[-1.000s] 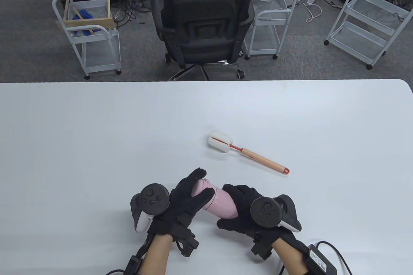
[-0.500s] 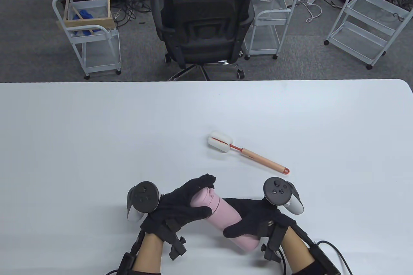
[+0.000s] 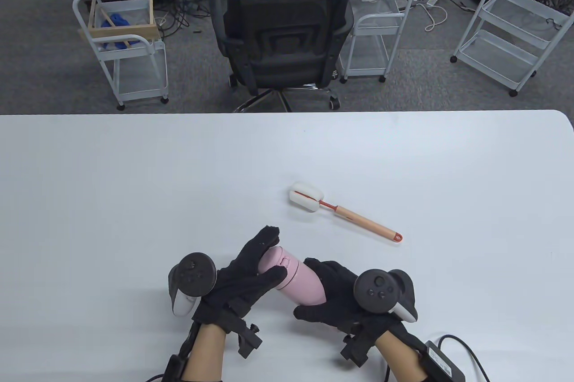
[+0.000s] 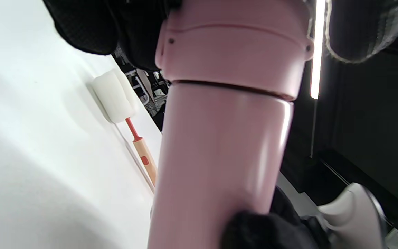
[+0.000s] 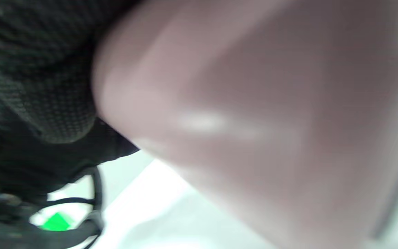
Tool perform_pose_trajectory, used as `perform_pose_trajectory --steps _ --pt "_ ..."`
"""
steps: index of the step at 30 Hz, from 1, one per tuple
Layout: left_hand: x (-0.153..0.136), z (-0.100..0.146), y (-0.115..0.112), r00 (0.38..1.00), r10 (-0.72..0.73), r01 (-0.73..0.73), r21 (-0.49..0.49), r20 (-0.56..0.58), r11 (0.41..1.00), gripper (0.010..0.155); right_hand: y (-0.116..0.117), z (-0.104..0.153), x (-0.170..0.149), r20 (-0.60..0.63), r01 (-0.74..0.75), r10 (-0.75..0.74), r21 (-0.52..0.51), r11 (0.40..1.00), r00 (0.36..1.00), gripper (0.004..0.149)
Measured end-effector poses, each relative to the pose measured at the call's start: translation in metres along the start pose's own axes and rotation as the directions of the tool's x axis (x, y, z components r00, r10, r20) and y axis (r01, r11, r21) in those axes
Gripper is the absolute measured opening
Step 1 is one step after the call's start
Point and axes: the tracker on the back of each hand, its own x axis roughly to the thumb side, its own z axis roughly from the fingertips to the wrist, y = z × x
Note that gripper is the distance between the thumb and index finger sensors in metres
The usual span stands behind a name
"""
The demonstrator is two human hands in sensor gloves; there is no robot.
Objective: Insert cup brush into the thermos (Clean the thermos with cup brush)
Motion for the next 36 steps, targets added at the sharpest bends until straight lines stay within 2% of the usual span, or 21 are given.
perform_pose_trajectory --steps 4,7,9,10,12,15,19,24,26,30,33,36 --pt "0.004 0.0 -0.007 0.998 -0.015 0.018 0.042 -0.059 0.999 0.081 0.003 0.005 0.014 0.007 -0.205 0.206 -0.089 0.975 0.978 0.091" --pt "0.007 0.001 -0.012 0.995 -0.036 0.045 0.091 -0.092 0.995 0.075 0.003 0.007 0.02 0.005 -0.237 0.239 -0.102 0.966 0.971 0.091" --pt "0.008 0.002 -0.016 0.997 -0.016 0.028 0.165 -0.075 0.986 0.066 0.0 0.005 0.015 -0.001 -0.145 0.145 -0.057 0.988 0.989 0.092" --pt "0.008 0.002 -0.017 0.998 0.004 0.006 0.169 -0.063 0.986 0.064 -0.001 0.004 0.014 -0.004 -0.119 0.119 -0.04 0.992 0.993 0.092" --pt "0.008 0.0 -0.018 0.998 0.058 -0.061 0.143 0.022 0.988 0.06 -0.005 0.001 0.002 -0.013 0.06 -0.059 0.04 0.997 0.998 0.091" --pt "0.009 -0.001 -0.017 0.99 0.085 -0.097 0.098 0.114 0.99 0.058 -0.006 -0.004 -0.009 -0.025 0.23 -0.229 0.146 0.962 0.973 0.091" --pt "0.011 -0.001 -0.015 0.967 0.131 -0.143 0.04 0.22 0.989 0.057 0.0 -0.01 -0.021 -0.051 0.441 -0.445 0.285 0.851 0.894 0.091" --pt "0.012 -0.001 -0.012 0.922 0.226 -0.218 -0.061 0.313 0.974 0.053 0.009 -0.014 -0.025 -0.079 0.57 -0.593 0.401 0.717 0.802 0.09" --pt "0.012 -0.001 -0.012 0.917 0.238 -0.223 -0.083 0.32 0.971 0.052 0.01 -0.015 -0.025 -0.083 0.58 -0.607 0.42 0.698 0.79 0.09" --pt "0.01 -0.001 -0.009 0.941 0.194 -0.186 -0.057 0.278 0.981 0.059 0.009 -0.013 -0.023 -0.064 0.547 -0.569 0.38 0.746 0.82 0.091" --pt "0.008 0.0 -0.006 0.965 0.161 -0.166 0.009 0.207 0.986 0.072 0.004 -0.011 -0.018 -0.018 0.45 -0.463 0.269 0.852 0.886 0.09" --pt "0.005 0.001 -0.005 0.987 0.097 -0.108 0.081 0.131 0.991 0.077 0.0 -0.006 -0.011 0.011 0.294 -0.298 0.131 0.947 0.954 0.09"
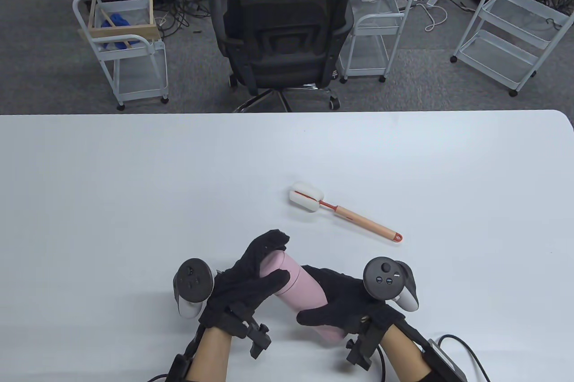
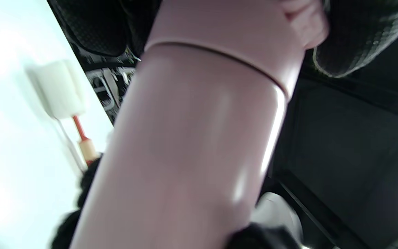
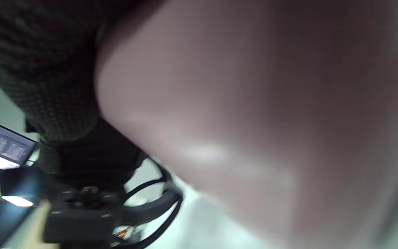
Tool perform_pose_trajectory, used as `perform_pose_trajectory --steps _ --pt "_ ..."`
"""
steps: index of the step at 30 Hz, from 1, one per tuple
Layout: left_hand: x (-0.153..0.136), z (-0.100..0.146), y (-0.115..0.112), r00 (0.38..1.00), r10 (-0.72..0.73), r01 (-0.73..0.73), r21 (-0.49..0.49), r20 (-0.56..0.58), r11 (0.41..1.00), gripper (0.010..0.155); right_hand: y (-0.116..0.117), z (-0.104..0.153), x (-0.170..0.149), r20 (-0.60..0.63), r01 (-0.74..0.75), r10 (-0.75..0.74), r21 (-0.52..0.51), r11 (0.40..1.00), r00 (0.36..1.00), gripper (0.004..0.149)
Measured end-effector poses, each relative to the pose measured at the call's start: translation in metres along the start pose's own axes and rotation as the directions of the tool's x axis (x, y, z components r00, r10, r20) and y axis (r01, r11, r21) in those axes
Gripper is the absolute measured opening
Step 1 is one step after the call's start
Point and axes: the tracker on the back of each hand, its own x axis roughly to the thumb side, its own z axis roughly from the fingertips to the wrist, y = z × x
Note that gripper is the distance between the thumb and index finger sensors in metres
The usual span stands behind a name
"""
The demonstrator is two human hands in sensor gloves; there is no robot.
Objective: Insert cup brush into the thermos (Clean the thermos with cup brush)
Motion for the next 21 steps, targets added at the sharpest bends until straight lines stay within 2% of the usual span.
perform_pose_trajectory --steps 4,7,11,14,18,21 --pt "0.002 0.0 -0.003 0.992 -0.109 0.109 -0.007 -0.067 0.994 0.08 0.003 0.005 0.009 -0.011 -0.175 0.175 -0.118 0.977 0.984 0.09" --pt "0.003 0.002 -0.006 0.963 -0.238 0.242 0.017 -0.126 0.97 0.083 0.006 0.01 0.016 -0.042 -0.338 0.336 -0.206 0.918 0.941 0.09" --pt "0.003 0.001 -0.011 0.935 -0.327 0.33 -0.005 -0.138 0.944 0.082 0.008 0.011 0.02 -0.052 -0.426 0.425 -0.224 0.877 0.904 0.09" --pt "0.001 0.001 -0.011 0.965 -0.231 0.238 0.049 -0.124 0.97 0.078 0.006 0.01 0.016 -0.017 -0.368 0.372 -0.201 0.908 0.928 0.089" --pt "0.001 0.0 -0.008 0.979 -0.195 0.199 0.068 -0.059 0.978 0.075 0.0 0.008 0.012 0.014 -0.269 0.275 -0.174 0.947 0.961 0.089" --pt "0.002 0.0 -0.005 0.993 -0.115 0.113 0.076 0.016 0.991 0.073 -0.005 0.005 0.009 0.052 -0.125 0.131 -0.103 0.987 0.99 0.089"
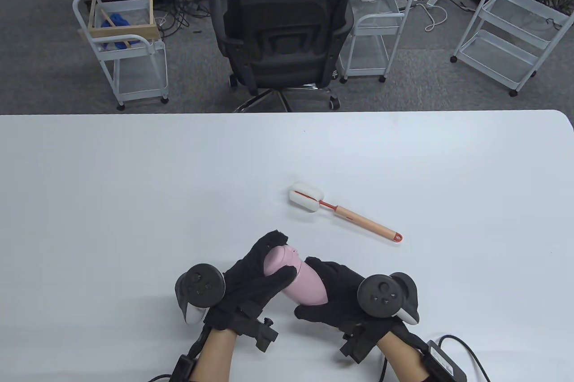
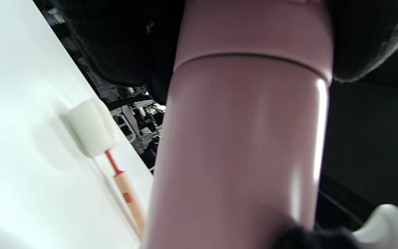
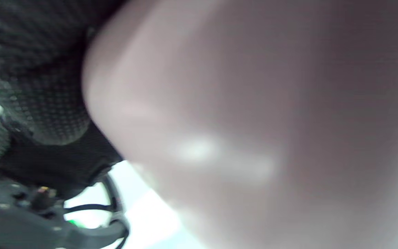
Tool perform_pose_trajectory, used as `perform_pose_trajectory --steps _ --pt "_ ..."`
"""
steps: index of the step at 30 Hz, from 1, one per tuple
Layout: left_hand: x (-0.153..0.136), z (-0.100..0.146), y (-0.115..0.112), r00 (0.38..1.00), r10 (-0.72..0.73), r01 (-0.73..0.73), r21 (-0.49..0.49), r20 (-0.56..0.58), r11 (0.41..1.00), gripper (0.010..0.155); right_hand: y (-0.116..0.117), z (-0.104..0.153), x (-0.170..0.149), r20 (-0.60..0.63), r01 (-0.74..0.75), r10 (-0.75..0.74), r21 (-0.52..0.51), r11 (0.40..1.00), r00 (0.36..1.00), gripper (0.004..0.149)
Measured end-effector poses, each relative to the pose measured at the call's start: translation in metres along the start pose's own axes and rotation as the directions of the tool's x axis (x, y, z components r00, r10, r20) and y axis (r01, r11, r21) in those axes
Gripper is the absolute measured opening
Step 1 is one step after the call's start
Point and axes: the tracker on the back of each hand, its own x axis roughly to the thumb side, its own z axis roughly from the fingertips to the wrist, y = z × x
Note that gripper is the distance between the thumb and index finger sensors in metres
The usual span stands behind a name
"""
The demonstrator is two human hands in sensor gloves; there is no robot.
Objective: Insert cup brush into the thermos (Clean the thermos with cup brush)
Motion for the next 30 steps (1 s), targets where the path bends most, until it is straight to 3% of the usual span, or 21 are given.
perform_pose_trajectory --steps 10,15,17,22,26,30 --pt "0.009 -0.001 0.002 0.979 0.14 -0.127 -0.093 0.148 0.987 0.068 -0.001 -0.006 -0.008 0.044 0.26 -0.27 0.164 0.952 0.962 0.09" --pt "0.007 -0.002 0.001 0.979 0.164 -0.14 -0.189 0.118 0.972 0.071 -0.002 -0.006 -0.009 0.035 0.246 -0.256 0.176 0.953 0.966 0.091" --pt "0.006 -0.002 0.0 0.977 0.18 -0.157 -0.182 0.116 0.971 0.076 -0.005 -0.006 -0.011 0.031 0.255 -0.267 0.202 0.946 0.963 0.09" --pt "0.0 0.0 0.004 0.987 0.136 -0.125 -0.124 0.083 0.984 0.09 -0.023 -0.003 -0.024 -0.009 0.3 -0.301 0.11 0.948 0.954 0.086" --pt "-0.012 0.0 0.009 0.992 0.124 -0.123 -0.07 0.011 0.99 0.09 -0.048 0.0 -0.039 -0.042 0.315 -0.315 0.005 0.949 0.948 0.085" --pt "-0.018 -0.002 0.008 0.991 0.134 -0.135 -0.1 -0.019 0.986 0.089 -0.077 0.002 -0.054 -0.086 0.274 -0.285 -0.121 0.954 0.955 0.087"
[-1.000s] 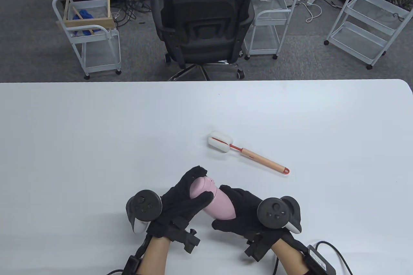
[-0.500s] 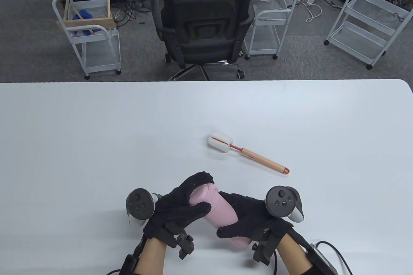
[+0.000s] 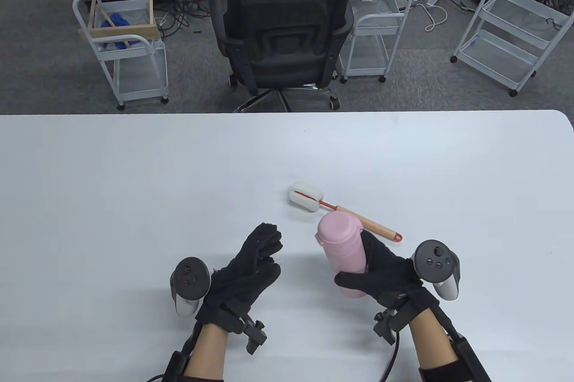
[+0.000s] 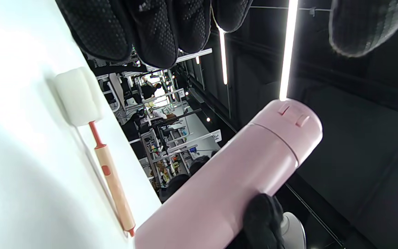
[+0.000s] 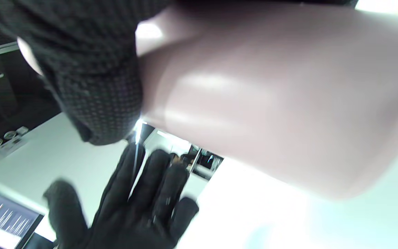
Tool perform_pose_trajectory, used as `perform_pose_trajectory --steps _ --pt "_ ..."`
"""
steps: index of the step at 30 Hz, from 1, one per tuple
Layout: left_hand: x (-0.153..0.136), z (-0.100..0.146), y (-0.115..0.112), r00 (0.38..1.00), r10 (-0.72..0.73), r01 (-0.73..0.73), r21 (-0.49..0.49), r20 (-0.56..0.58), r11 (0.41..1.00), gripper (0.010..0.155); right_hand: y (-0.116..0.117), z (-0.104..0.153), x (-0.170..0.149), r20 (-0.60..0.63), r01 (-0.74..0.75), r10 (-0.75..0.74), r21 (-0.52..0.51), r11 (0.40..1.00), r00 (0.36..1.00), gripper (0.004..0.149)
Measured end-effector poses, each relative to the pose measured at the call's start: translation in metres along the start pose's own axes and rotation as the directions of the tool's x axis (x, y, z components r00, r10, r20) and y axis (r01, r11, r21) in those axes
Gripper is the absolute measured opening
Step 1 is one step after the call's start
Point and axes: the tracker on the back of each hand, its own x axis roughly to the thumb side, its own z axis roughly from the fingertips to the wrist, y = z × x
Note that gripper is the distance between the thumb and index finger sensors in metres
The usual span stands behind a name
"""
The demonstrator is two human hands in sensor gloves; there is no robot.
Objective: Insert cup brush into the thermos (Clean the thermos with cup brush)
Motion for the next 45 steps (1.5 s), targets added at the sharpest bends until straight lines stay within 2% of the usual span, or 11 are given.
perform_pose_trajectory --steps 7,10,17,26,28,30,33,41,45 --pt "0.003 -0.001 -0.005 1.0 -0.027 0.027 -0.024 -0.008 0.999 0.087 -0.06 -0.015 -0.02 -0.141 -0.039 0.011 -0.197 0.98 0.99 0.092" --pt "0.005 -0.001 -0.007 1.0 -0.022 0.022 -0.032 0.003 0.999 0.087 -0.088 -0.02 -0.036 -0.222 -0.043 -0.03 -0.313 0.949 0.975 0.092" --pt "0.005 -0.001 -0.007 1.0 -0.028 0.028 -0.044 -0.002 0.999 0.086 -0.122 -0.024 -0.07 -0.363 -0.145 -0.041 -0.471 0.87 0.931 0.1" --pt "0.004 -0.002 -0.009 0.999 -0.041 0.041 -0.062 -0.007 0.997 0.087 -0.122 -0.022 -0.098 -0.509 -0.295 -0.01 -0.515 0.805 0.861 0.104" --pt "0.004 -0.002 -0.009 0.999 -0.039 0.038 -0.06 -0.006 0.997 0.087 -0.12 -0.021 -0.104 -0.522 -0.296 -0.013 -0.504 0.811 0.853 0.104" --pt "0.003 -0.002 -0.009 0.999 -0.038 0.038 -0.06 -0.004 0.997 0.087 -0.12 -0.018 -0.107 -0.505 -0.276 -0.043 -0.54 0.795 0.862 0.103" --pt "0.003 -0.002 -0.009 0.999 -0.036 0.036 -0.065 -0.005 0.997 0.087 -0.12 -0.015 -0.109 -0.513 -0.293 -0.015 -0.514 0.806 0.858 0.104" --pt "0.003 -0.002 -0.01 0.999 -0.04 0.039 -0.073 -0.009 0.997 0.087 -0.111 -0.012 -0.109 -0.533 -0.361 0.031 -0.528 0.769 0.846 0.1" --pt "0.002 -0.001 -0.01 0.999 -0.045 0.043 -0.077 -0.014 0.996 0.087 -0.11 -0.012 -0.108 -0.54 -0.365 0.044 -0.504 0.783 0.841 0.098"
